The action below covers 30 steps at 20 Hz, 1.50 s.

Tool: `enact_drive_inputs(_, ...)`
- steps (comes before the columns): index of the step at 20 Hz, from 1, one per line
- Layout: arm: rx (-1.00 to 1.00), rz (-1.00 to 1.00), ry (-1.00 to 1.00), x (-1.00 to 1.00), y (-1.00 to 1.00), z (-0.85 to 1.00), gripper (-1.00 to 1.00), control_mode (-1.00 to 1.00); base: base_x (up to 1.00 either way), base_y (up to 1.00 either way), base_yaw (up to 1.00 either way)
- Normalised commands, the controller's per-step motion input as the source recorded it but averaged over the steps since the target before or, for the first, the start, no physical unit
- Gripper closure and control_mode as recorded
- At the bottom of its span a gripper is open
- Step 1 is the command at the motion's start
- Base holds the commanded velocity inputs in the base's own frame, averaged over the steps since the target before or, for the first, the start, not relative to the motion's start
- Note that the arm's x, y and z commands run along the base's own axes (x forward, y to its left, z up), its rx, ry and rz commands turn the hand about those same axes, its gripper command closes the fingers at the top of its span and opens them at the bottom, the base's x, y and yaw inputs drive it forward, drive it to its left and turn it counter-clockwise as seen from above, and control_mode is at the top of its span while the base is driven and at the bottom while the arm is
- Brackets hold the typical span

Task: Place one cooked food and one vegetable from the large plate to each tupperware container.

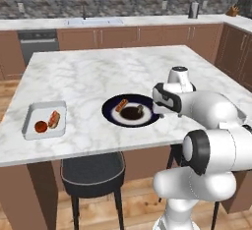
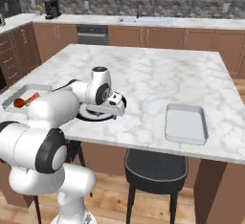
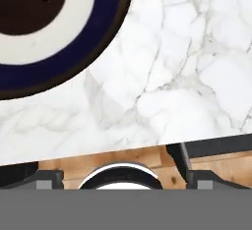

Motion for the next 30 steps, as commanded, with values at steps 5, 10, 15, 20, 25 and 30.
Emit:
enact_drive_inputs(5,0.00,0.00,0.00,0.00,0.00,0.00,-1.00,1.00,0.39,-0.76,0.05)
enact_drive_inputs(10,0.00,0.00,0.00,0.00,0.00,0.00,-1.00,1.00,0.46,-0.22,0.03)
enact_drive_inputs(15,0.00,0.00,0.00,0.00,0.00,0.00,-1.00,1.00,0.48,0.15,0.00)
enact_drive_inputs(20,0.00,0.00,0.00,0.00,0.00,0.00,-1.00,1.00,0.57,0.08,0.00)
enact_drive_inputs(25,0.00,0.00,0.00,0.12,0.04,0.00,-1.00,-1.00,0.00,0.00,0.00)
enact_drive_inputs(30,0.01,-0.05,-0.12,0.38,0.79,0.06,-1.00,-1.00,0.00,0.00,0.00)
